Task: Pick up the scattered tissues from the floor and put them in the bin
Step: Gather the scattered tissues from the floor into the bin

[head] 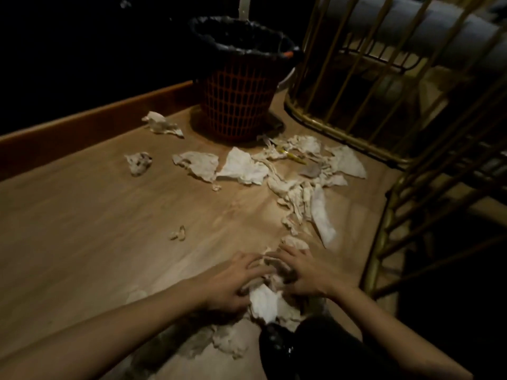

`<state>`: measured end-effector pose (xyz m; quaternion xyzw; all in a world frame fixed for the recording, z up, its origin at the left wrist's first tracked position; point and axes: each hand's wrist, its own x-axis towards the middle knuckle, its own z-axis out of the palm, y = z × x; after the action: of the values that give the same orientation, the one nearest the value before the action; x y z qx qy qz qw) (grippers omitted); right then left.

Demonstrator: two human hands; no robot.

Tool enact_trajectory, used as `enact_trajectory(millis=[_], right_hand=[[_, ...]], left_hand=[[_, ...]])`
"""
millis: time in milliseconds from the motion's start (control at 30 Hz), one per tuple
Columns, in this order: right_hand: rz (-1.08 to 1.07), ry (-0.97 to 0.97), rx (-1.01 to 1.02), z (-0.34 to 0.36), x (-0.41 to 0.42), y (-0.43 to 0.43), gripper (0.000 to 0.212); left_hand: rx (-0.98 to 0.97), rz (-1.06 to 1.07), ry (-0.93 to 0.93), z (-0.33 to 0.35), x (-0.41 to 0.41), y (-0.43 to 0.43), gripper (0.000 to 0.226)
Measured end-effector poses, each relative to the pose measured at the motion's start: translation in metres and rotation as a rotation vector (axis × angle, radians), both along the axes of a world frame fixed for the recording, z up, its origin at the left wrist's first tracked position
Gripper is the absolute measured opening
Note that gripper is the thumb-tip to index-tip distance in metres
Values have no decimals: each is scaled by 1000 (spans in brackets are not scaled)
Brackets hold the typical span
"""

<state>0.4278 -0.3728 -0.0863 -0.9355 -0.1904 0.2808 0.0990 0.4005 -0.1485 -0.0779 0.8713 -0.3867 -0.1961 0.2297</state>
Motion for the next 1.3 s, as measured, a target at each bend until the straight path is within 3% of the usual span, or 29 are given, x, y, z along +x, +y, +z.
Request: enact_trajectory(millis=[133,267,367,500,633,733,833,900,967,1067,1133,1300], right_hand=[[55,49,-99,-26,-37,-24,99],[50,-31,-113,-29,-54,-38,84],[-13,-126,-167,-33,-69,-52,61],[-223,-66,137,-38,-76,-38,19],[-282,-235,327,-27,-25,-9,25],[-405,-324,466,-10,18,17,23],[-224,-336,364,-12,32,31,16],[-5,-306,190,-25,21,32,26],[100,-361,146,-42,2,27,23],[101,-365,249,-52,-17,19,17],[63,-372,298,-42,-14,14,18],[-324,-534,367,-14,24,-18,19]], left_hand=[[156,-242,-55,-26,-32,-20,78],[137,-170,-211,-38,-32,-21,33],[124,-73,-223,-39,-15,10,22],[141,17,-235,-48,-12,69,22],[10,241,-225,-39,-28,94,38],[-87,282,-190,-30,-55,85,34],[124,107,-103,-31,-87,71,48],[237,-1,-239,-39,-104,65,49],[222,-9,-338,-52,-107,66,36],[107,74,-319,-62,-91,78,16],[23,210,-271,-59,-74,80,16],[-123,578,-251,-42,-9,82,29]])
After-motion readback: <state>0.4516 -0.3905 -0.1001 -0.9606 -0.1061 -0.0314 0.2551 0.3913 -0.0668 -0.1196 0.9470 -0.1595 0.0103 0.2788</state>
